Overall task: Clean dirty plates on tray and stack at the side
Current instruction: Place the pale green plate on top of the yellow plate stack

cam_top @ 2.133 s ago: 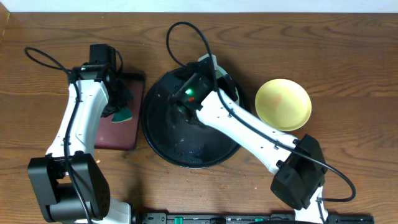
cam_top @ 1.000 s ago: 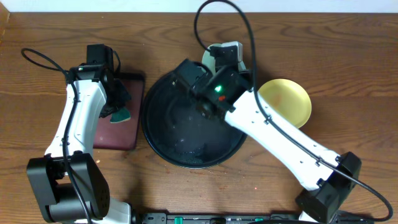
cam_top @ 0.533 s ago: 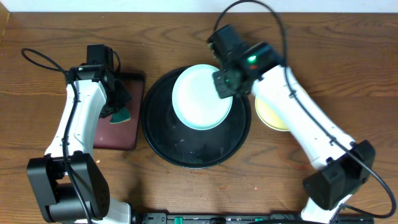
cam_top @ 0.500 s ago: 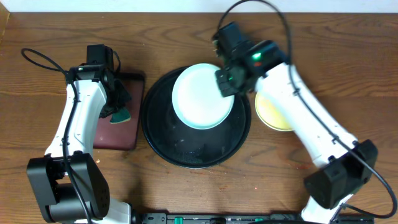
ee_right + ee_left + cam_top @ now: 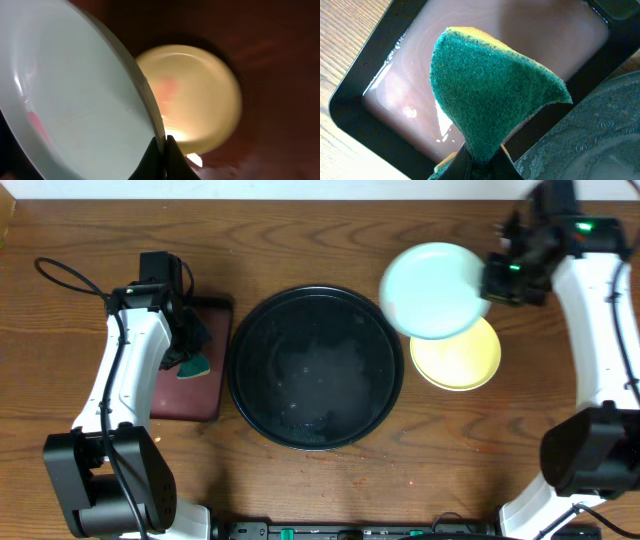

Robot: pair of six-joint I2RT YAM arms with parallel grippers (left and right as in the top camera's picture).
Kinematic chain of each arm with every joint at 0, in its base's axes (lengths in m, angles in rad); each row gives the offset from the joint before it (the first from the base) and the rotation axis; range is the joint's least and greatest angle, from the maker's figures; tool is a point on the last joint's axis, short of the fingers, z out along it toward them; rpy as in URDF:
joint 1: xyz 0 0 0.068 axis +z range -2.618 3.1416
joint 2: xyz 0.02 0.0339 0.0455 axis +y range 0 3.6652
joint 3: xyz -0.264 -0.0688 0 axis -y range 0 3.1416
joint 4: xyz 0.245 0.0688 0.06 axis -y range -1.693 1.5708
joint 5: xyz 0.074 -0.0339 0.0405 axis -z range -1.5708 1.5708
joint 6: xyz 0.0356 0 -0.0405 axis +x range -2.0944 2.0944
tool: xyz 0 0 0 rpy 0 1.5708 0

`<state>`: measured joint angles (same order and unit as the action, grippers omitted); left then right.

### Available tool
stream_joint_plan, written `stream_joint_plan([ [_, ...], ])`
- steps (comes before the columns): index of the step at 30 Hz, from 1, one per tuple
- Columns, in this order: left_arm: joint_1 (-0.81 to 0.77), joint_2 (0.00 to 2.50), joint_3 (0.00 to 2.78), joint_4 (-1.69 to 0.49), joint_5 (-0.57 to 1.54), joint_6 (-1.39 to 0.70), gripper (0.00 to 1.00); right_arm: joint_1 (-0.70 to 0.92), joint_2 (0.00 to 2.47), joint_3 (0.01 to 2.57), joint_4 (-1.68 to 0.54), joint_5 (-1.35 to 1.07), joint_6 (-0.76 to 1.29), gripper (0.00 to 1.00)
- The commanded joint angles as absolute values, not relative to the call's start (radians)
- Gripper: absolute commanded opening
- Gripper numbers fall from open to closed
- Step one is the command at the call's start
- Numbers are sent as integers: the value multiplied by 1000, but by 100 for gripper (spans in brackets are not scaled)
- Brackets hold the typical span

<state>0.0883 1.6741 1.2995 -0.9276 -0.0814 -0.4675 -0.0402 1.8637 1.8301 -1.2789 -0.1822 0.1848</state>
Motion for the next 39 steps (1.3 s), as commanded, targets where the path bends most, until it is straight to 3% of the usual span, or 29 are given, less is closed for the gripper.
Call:
stream_joint_plan([
  [1, 91, 1666, 1297, -931, -97, -466, 7, -126, 1833, 1728, -1271, -154, 168, 1],
  [12, 91, 1666, 1297, -931, -97, -466, 7, -198, 1833, 1394, -1055, -166, 186, 2],
  [13, 91, 1666, 1297, -931, -97, -465, 7, -195, 1833, 1374, -1028, -172, 186, 8],
  [19, 92, 1666, 1297, -930, -98, -424, 8, -181, 1833, 1374, -1017, -200, 185, 25],
  [28, 100, 1666, 1296, -904, -98, -113, 8, -119, 1796, 1428, -1026, -274, 148, 36],
  [34, 102, 1666, 1269, -788, -98, 3, 7, -49, 1771, 1502, -1061, -211, 122, 58],
  [39, 103, 1679, 1254, -752, -146, 16, 7, -13, 1771, 1538, -1104, -181, 114, 61],
])
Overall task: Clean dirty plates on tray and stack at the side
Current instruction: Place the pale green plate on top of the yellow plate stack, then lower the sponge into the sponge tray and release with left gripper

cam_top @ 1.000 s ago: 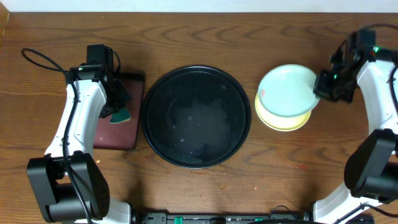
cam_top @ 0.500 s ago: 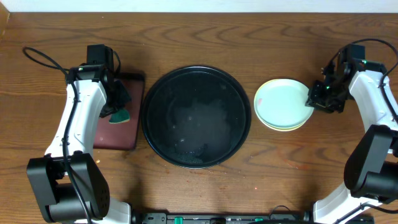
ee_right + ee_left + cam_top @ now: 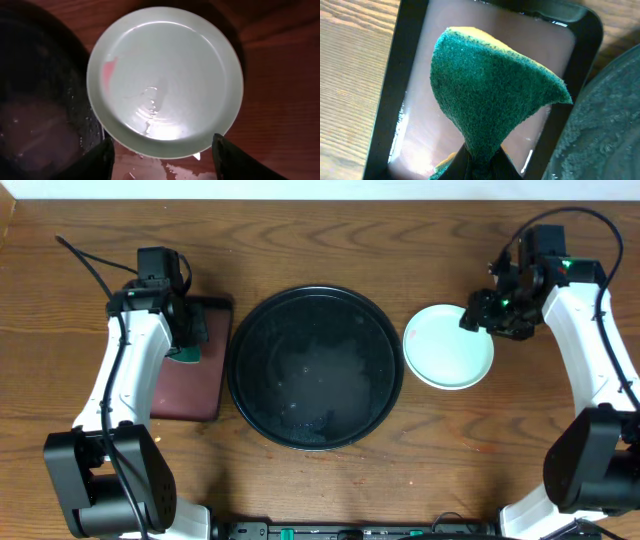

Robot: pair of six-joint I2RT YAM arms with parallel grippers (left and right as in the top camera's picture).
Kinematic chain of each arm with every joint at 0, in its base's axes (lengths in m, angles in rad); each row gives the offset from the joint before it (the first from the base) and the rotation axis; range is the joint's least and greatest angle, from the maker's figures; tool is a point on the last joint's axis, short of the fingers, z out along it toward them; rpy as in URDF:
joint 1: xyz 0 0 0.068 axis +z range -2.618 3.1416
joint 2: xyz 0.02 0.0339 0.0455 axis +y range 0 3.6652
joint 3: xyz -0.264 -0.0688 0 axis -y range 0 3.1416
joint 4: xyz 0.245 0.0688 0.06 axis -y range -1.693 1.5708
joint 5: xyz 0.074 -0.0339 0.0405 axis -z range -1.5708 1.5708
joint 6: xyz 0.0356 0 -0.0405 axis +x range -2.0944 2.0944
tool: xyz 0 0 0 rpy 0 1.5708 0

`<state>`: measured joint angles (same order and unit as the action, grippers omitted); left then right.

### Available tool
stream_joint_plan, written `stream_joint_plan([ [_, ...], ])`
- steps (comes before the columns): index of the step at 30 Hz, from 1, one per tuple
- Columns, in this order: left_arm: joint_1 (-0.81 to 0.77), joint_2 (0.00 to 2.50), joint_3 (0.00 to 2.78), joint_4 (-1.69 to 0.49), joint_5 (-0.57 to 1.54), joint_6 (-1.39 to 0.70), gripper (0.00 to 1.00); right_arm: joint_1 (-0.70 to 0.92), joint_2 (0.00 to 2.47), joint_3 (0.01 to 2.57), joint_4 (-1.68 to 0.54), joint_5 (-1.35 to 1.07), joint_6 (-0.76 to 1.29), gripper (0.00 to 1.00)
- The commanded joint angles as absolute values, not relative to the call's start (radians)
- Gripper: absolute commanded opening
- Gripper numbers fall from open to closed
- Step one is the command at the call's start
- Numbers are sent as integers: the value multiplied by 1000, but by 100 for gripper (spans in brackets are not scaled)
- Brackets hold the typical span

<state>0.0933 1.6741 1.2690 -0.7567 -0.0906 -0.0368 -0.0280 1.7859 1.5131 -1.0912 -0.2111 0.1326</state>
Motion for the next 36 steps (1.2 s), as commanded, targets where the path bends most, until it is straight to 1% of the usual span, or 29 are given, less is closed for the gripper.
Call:
stream_joint_plan([
  [1, 104, 1686, 1253, -751, -155, 18, 8, -9, 1771, 1538, -1104, -181, 114, 61],
  [12, 122, 1860, 1249, -746, -139, 59, 8, -5, 1771, 1538, -1104, -181, 114, 61],
  [13, 122, 1865, 1249, -746, -139, 59, 13, -5, 1771, 1538, -1104, -181, 114, 61],
  [14, 122, 1865, 1249, -746, -139, 57, 27, -5, 1771, 1538, -1104, -181, 114, 61],
  [15, 122, 1864, 1250, -746, -139, 52, 43, -5, 1771, 1538, -1104, -181, 114, 61],
  [16, 122, 1859, 1254, -748, -139, 47, 54, -5, 1771, 1538, -1104, -181, 114, 61],
  [18, 122, 1842, 1268, -765, -139, 43, 66, -5, 1771, 1544, -1111, -185, 115, 61],
  [20, 122, 1815, 1295, -804, -139, 40, 72, -5, 1771, 1557, -1125, -185, 114, 61],
  [23, 121, 1757, 1344, -871, -139, 27, 74, -5, 1771, 1599, -1161, -185, 114, 60],
  [28, 121, 1590, 1422, -984, -139, -116, 74, -5, 1771, 1728, -1254, -185, 115, 57],
  [32, 121, 1462, 1422, -982, -139, -141, 74, -5, 1771, 1858, -1352, -185, 115, 55],
  [36, 121, 1383, 1422, -965, -139, -141, 74, -5, 1770, 2017, -1494, -184, 114, 52],
])
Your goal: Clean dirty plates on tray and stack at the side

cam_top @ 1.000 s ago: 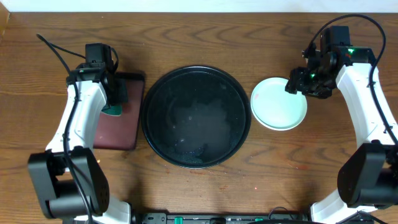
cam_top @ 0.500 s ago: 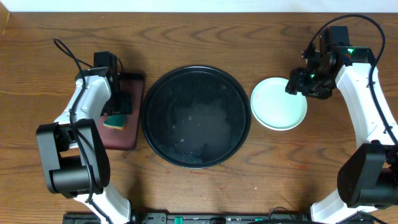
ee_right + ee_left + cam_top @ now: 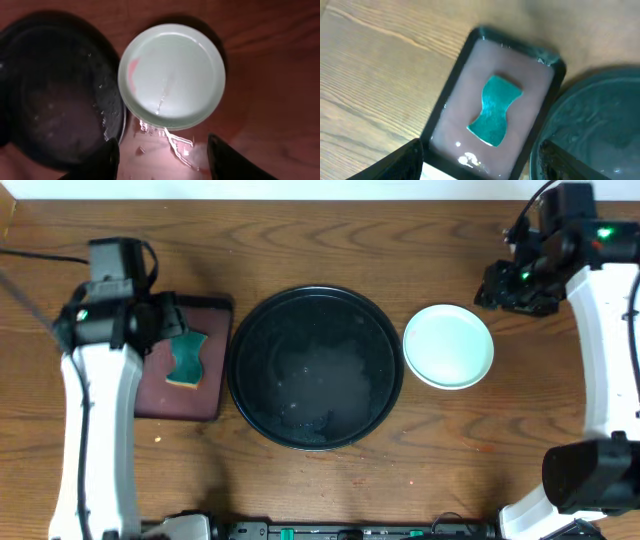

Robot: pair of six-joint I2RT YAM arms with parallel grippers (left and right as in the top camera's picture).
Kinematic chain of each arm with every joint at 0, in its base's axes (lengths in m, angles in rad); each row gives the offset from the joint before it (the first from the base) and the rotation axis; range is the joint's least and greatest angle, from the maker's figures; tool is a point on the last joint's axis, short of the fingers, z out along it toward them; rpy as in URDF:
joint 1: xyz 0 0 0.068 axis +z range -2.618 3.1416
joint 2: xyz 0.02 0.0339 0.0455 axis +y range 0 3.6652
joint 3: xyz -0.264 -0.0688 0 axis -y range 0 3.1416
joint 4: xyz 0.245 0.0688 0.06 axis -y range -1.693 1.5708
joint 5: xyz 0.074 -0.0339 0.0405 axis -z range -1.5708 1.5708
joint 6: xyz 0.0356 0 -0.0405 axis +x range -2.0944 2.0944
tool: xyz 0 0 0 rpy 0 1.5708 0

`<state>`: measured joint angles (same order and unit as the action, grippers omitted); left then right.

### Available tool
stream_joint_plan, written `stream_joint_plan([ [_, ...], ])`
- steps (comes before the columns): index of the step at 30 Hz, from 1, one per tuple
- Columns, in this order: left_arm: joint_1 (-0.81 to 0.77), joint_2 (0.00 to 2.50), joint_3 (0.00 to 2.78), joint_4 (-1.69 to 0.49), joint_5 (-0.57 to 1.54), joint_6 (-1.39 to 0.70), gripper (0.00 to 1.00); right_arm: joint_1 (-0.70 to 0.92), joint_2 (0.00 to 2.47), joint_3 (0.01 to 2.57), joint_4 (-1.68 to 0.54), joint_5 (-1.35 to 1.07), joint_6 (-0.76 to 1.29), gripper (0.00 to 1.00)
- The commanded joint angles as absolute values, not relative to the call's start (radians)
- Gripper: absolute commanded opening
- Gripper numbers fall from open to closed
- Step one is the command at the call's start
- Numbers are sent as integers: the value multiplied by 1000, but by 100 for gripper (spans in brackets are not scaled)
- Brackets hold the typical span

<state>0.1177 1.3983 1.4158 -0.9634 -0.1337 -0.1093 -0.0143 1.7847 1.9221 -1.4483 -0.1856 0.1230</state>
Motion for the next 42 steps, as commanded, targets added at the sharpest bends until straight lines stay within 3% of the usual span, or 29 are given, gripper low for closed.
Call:
stream_joint_plan([
  [1, 121, 1370, 1422, -965, -139, -141, 74, -5, 1769, 2058, -1531, -184, 114, 50],
  [3, 121, 1354, 1422, -965, -139, -140, 74, -5, 1761, 2136, -1602, -185, 115, 49],
  [4, 121, 1350, 1422, -965, -139, -141, 74, -5, 1753, 2181, -1642, -185, 115, 69],
  [5, 121, 1350, 1422, -965, -139, -141, 74, -5, 1746, 2206, -1664, -186, 115, 99],
  [29, 121, 1353, 1422, -965, -139, -140, 74, -2, 1493, 2220, -1669, -193, 47, 99],
  [35, 121, 1353, 1422, -965, -139, -140, 75, 3, 1332, 1980, -1408, -158, -18, 99],
  [42, 121, 1353, 1422, -965, -139, -140, 75, 1, 1022, 1440, -958, -158, -88, 99],
])
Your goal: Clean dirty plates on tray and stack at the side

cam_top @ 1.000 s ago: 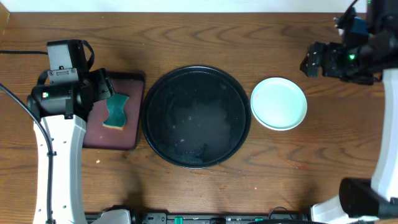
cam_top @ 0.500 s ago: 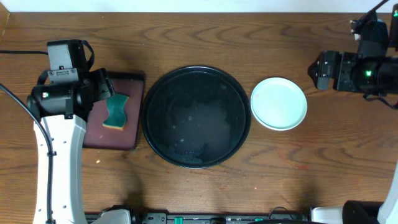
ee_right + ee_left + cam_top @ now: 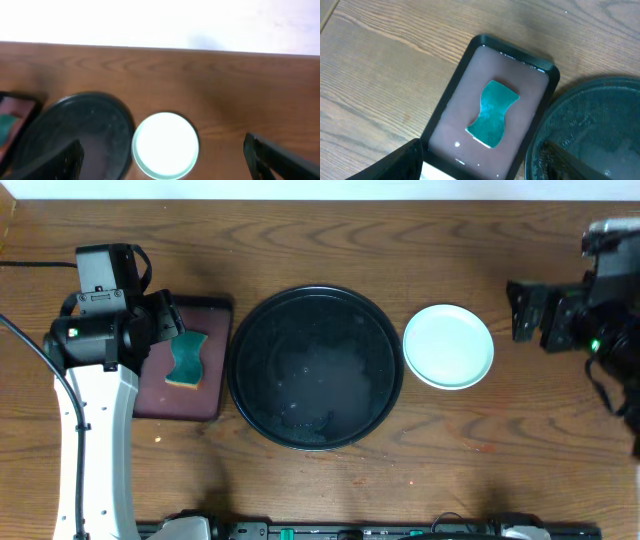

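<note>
A pale green plate (image 3: 448, 346) lies flat on the table just right of the round black tray (image 3: 315, 367), and it shows in the right wrist view too as the plate (image 3: 165, 145). Nothing beneath it can be seen. The green sponge (image 3: 492, 114) rests in the rectangular dish of brownish liquid (image 3: 527, 105). My left gripper (image 3: 482, 170) hangs open high over the dish. My right gripper (image 3: 165, 165) is open, high up and well to the right of the plate, at the table's right side (image 3: 530, 315).
The tray (image 3: 80, 130) holds only a wet film and no plates. The dish (image 3: 185, 405) sits close against the tray's left rim. The table's back edge meets a white wall in the right wrist view.
My right arm has lifted and drawn back to the right, away from the green plate, staying open. The left arm has hardly moved. Sponge and plate lie where they were.
First my right gripper held the green plate tilted over a yellow plate, and my left was shut on the sponge over the dish. Then the green plate lay on the yellow one, released. Then the sponge lay in the dish, released. Now both grippers stand off, open.
</note>
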Robot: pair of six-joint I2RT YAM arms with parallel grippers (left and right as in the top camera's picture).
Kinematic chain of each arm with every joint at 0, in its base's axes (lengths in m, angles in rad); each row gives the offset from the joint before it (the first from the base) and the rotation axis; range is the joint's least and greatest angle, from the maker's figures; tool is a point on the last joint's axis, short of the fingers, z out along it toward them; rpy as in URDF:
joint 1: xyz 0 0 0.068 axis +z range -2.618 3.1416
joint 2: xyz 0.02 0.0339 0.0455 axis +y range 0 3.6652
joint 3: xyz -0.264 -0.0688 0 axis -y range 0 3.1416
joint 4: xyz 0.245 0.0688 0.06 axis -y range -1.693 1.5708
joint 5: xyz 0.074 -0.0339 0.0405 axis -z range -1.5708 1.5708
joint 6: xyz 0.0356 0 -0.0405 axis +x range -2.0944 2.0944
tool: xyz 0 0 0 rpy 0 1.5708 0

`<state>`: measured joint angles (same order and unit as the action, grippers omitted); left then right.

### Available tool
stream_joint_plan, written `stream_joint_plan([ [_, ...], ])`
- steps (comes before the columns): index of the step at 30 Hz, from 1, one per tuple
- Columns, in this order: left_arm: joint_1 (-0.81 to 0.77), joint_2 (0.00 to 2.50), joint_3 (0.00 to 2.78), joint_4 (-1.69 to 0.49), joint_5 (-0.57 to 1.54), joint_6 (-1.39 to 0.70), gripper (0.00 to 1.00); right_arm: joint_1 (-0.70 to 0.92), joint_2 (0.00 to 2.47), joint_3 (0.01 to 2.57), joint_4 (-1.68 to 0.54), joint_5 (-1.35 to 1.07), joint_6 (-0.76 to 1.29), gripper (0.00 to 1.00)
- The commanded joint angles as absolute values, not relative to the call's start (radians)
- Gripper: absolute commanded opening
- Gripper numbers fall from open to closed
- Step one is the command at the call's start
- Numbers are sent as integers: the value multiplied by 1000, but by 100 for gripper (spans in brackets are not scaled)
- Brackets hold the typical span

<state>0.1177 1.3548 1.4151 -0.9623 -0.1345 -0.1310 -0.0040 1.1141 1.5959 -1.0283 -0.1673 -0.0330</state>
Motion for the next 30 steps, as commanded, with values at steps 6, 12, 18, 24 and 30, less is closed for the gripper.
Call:
stream_joint_plan([
  [6, 121, 1353, 1422, -965, -139, -140, 75, 1, 708, 953, -597, -157, -88, 99],
  [12, 121, 1353, 1422, -965, -139, -140, 75, 1, 431, 573, -375, -154, -88, 99],
  [18, 121, 1353, 1422, -965, -139, -140, 75, 2, 232, 250, -136, -154, -88, 99],
  [24, 121, 1353, 1422, -965, -139, -140, 75, 14, 113, 73, -68, -154, -88, 99],
  [30, 121, 1353, 1422, -965, -139, -141, 75, 31, 58, 6, -63, -150, -89, 99],
])
